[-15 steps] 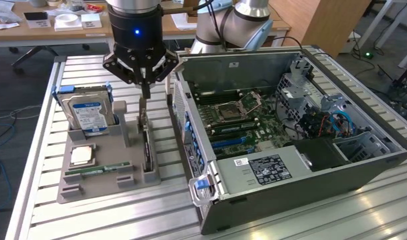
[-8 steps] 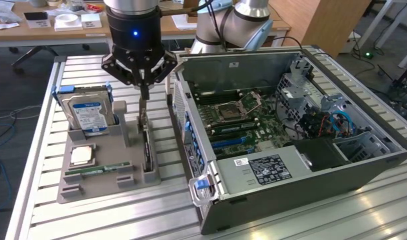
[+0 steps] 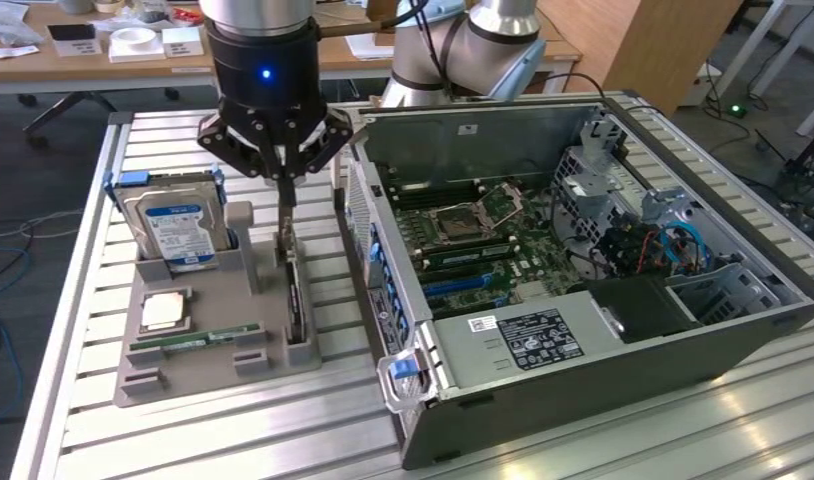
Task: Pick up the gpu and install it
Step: 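Reach for the gpu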
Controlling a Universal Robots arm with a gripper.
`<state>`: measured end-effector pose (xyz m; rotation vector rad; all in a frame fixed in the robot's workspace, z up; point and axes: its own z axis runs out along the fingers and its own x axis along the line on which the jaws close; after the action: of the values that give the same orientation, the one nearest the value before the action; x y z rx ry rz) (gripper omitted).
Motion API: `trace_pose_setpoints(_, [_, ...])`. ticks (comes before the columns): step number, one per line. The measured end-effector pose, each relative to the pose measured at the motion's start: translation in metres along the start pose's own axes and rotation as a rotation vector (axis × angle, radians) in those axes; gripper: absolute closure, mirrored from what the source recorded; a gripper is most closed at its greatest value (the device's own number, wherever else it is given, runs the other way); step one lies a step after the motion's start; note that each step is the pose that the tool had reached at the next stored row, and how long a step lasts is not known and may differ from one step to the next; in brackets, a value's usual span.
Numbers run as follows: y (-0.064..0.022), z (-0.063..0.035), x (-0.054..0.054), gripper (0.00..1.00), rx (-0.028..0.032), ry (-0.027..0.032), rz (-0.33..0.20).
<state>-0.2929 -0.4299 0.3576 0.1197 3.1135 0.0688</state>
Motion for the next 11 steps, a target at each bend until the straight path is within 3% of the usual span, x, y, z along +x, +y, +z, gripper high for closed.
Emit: trace_pose_setpoints(11, [-0.0223,-0.0011,0.000,0.89,0.0000,0.0001,0.000])
